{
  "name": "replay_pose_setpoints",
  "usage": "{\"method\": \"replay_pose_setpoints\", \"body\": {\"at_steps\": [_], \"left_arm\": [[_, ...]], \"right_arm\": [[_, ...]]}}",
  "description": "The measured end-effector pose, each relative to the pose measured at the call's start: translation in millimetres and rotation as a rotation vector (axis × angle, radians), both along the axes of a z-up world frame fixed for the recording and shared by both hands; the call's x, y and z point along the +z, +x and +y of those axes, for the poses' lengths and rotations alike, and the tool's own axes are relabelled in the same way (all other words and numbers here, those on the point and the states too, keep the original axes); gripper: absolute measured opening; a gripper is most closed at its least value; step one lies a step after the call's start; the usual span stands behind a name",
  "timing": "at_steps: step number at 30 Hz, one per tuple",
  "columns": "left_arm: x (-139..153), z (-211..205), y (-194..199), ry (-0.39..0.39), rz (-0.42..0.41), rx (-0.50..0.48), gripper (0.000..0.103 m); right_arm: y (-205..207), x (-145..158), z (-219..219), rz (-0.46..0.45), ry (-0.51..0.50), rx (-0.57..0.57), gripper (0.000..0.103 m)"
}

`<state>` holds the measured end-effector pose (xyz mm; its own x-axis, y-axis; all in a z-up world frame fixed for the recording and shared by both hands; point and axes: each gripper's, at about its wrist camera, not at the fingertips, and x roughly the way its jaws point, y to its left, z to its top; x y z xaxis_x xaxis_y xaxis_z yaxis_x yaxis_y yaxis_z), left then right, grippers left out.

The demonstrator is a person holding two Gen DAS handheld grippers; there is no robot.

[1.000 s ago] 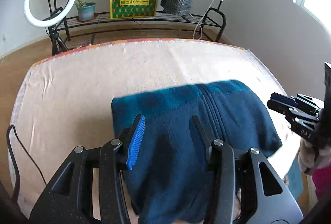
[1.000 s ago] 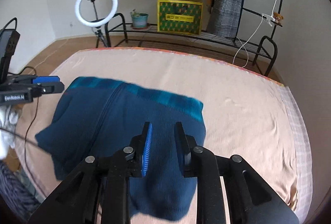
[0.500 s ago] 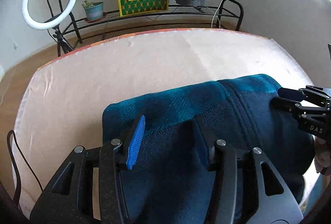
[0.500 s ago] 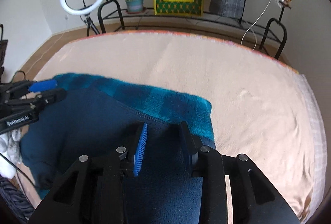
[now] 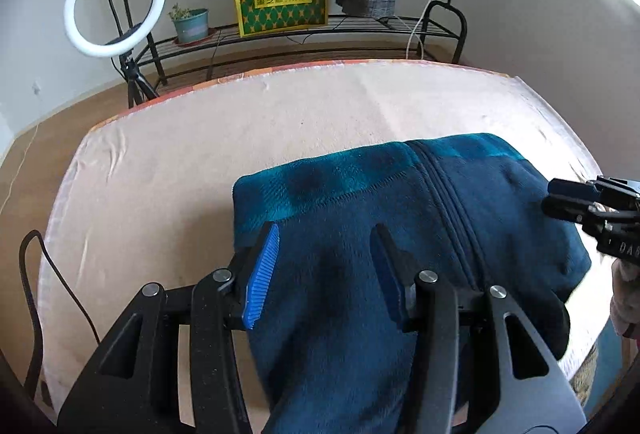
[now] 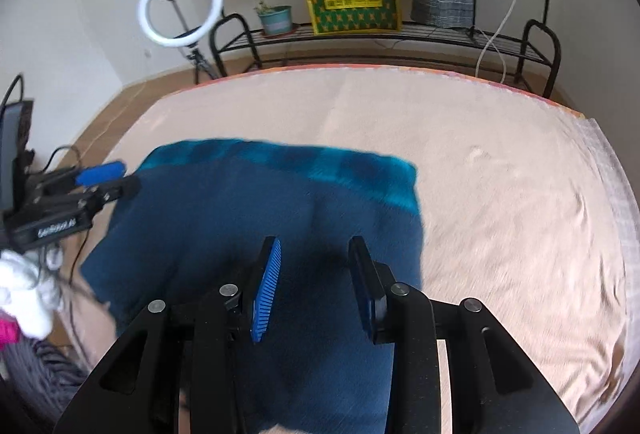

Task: Fold large clothes

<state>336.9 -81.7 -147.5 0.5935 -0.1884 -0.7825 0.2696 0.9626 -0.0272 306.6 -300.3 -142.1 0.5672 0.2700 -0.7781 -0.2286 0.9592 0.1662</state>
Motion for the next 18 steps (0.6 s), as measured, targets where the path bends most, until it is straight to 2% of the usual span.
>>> {"method": "replay_pose_setpoints", "body": {"at_steps": [7,12,16,18], "left_arm": [[3.8,7.9,-12.7,-0.003,-0.002,-0.020,0.050],[-2.9,13.7,-14.1,0.015,0.003,-0.037,0.050],[-25.8,10.9,-11.0,0.058,0.039,-0.070,0.050],[-45.0,10.6,-5.6,0.060,0.100,-0.085,0.050]], "right_arm": [[-21.5,-3.5,35.1,0.004,-0.018,0.073,0.033],[-20.2,-16.0,42.6,0.045,-0.032,0.061,0.033],[-17.0,-28.0,44.2,0.083,-0.051,0.036,0.033],[-16.5,-37.5,44.1,0.101,-0.054,0.022,0.033]]}}
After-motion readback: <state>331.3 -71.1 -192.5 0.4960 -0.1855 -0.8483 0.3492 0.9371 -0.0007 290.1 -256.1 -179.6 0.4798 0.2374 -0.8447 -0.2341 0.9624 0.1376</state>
